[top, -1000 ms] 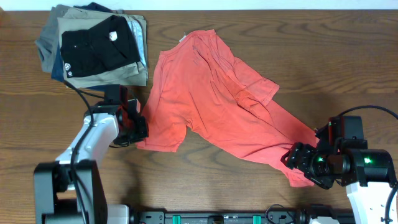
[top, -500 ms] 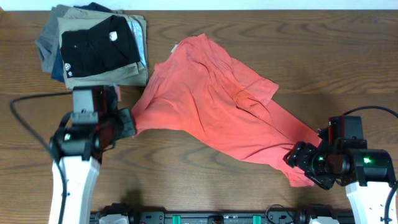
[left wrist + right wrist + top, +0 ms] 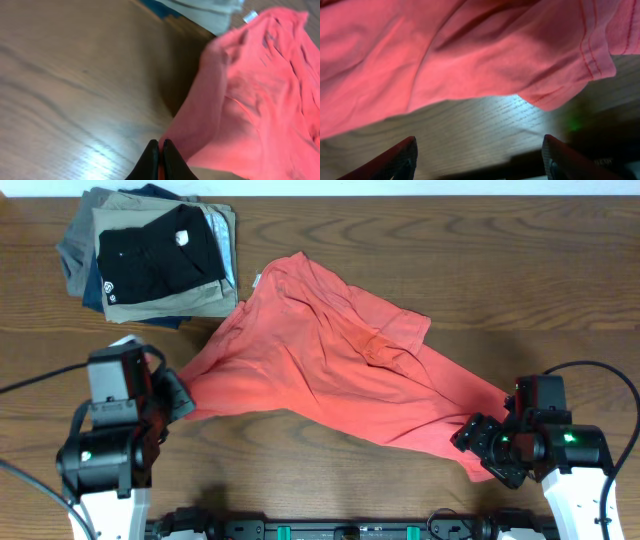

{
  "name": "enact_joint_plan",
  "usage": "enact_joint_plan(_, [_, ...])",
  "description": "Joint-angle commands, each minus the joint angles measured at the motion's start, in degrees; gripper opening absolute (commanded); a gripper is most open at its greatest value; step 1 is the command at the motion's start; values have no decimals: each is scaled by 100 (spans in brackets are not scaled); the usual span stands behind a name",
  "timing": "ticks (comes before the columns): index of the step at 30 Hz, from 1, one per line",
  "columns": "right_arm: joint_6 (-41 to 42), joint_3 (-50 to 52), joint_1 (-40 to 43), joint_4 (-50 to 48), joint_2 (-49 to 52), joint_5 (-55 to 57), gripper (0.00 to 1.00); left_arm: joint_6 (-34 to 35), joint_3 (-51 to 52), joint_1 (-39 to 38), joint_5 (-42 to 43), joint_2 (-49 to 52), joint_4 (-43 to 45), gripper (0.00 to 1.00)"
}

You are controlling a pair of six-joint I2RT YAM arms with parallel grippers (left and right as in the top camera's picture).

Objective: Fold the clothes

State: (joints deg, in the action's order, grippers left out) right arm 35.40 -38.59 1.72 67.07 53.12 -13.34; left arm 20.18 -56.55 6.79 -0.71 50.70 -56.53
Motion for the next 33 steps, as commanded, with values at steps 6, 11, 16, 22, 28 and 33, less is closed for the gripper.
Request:
enact_joint_plan(6, [219, 133, 48, -426, 424, 120, 79, 308, -85, 990, -535, -120, -197, 6])
enact_joint_plan(11, [400, 133, 52, -616, 984, 411, 80, 304, -85, 1429, -538, -120, -282, 6])
enact_joint_plan(16, [275, 133, 50, -643, 1530, 319, 80, 306, -85, 1473, -535, -101, -280, 6])
enact_joint_plan(22, [-334, 133, 46, -643, 1880, -402, 78, 306, -85, 1473, -533, -52, -299, 6])
enact_joint_plan(28, [-249, 138, 46, -645, 1880, -227, 79, 306, -83, 1473, -531, 17, -304, 6])
enact_joint_plan(33, [289, 330, 46, -658, 1880, 144, 78, 308, -79, 1473, -525, 55, -308, 6])
